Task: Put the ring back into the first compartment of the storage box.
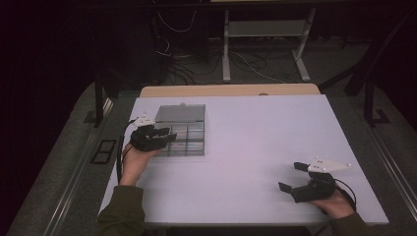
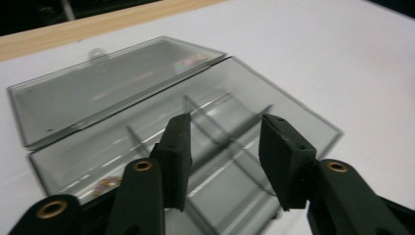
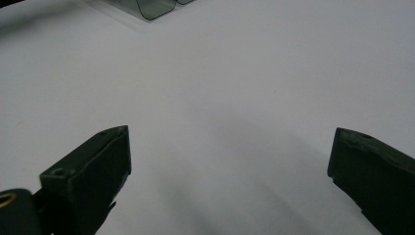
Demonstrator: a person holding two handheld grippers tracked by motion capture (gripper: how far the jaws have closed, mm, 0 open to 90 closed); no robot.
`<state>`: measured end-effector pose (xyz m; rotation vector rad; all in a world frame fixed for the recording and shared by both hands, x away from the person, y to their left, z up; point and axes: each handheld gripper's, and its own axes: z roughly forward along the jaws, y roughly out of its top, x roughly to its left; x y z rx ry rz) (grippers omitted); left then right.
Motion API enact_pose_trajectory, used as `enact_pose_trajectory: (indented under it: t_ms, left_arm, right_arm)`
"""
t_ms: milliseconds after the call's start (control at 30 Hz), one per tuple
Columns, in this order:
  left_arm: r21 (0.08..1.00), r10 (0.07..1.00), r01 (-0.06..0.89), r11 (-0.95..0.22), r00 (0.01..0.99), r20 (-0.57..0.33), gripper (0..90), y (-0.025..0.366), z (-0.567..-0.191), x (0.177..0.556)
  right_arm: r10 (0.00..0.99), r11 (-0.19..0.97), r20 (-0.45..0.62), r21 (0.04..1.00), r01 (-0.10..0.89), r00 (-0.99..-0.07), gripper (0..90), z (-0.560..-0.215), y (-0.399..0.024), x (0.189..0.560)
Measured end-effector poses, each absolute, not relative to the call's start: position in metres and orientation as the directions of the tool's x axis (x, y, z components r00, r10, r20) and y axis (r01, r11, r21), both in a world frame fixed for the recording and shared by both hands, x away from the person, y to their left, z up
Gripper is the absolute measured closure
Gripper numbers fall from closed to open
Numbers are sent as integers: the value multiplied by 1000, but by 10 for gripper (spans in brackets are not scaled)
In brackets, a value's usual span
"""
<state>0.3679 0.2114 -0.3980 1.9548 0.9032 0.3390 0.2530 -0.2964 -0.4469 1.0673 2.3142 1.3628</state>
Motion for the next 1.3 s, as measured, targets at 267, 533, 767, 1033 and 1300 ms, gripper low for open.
enact_pose_trajectory:
  t_ms: [267,533,767,1033,1300]
  left_arm:
    - [846,669,433,-312,732,-128,427,201,-399,346]
    - [859,618,404,-314,774,-138,263,187,-406,322]
    - [851,592,387,-355,798,-115,113,173,-416,303]
    - [832,567,387,-398,817,-109,0,164,-427,294]
    - [833,564,385,-397,819,-109,0,163,-426,293]
  right_arm:
    - [701,292,145,835,467,-698,23,-447,-297,253]
    - [702,289,147,836,467,-697,23,-446,-297,253]
    - [701,290,146,836,466,-698,23,-446,-297,252]
    - [700,291,142,839,461,-700,23,-446,-297,252]
    - [700,292,140,838,460,-700,23,-446,-297,252]
